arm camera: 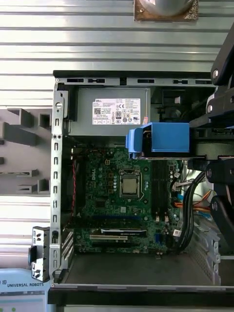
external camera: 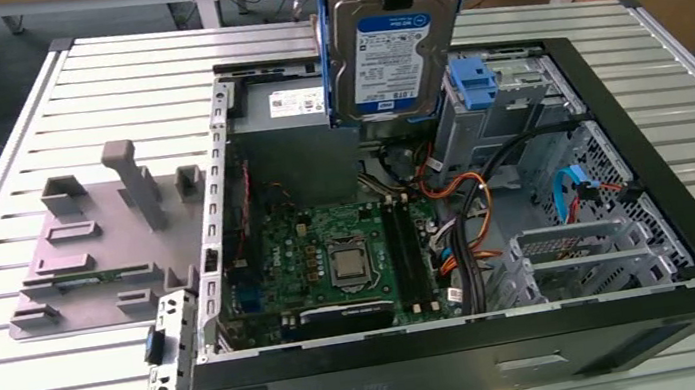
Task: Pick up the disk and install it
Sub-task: 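Pick up the disk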
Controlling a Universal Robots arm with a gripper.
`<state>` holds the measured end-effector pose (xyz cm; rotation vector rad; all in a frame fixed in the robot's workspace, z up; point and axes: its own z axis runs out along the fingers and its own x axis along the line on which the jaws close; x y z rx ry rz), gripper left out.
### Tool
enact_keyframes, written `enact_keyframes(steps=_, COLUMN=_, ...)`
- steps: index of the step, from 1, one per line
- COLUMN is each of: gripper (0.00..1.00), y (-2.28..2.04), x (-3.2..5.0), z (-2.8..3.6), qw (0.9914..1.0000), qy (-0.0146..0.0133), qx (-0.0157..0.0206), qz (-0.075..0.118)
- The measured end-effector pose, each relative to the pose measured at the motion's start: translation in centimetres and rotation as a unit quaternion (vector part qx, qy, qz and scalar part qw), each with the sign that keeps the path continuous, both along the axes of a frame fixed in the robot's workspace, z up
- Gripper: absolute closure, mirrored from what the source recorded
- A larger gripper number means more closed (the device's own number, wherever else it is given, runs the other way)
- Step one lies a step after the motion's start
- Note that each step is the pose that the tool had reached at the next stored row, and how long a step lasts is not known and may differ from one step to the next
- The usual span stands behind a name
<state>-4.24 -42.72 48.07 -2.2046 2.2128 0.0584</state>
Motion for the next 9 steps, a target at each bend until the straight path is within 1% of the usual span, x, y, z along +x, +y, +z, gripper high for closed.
enact_keyframes(steps=6, gripper=0.65, y=-1.58, x=0.00, z=-0.04, qw=1.00000, qy=0.0000, qx=0.0000, qz=0.000)
enact_keyframes(steps=9, gripper=0.65, y=-2.23, x=0.00, z=-0.05, qw=1.00000, qy=0.0000, qx=-0.0001, qz=0.000)
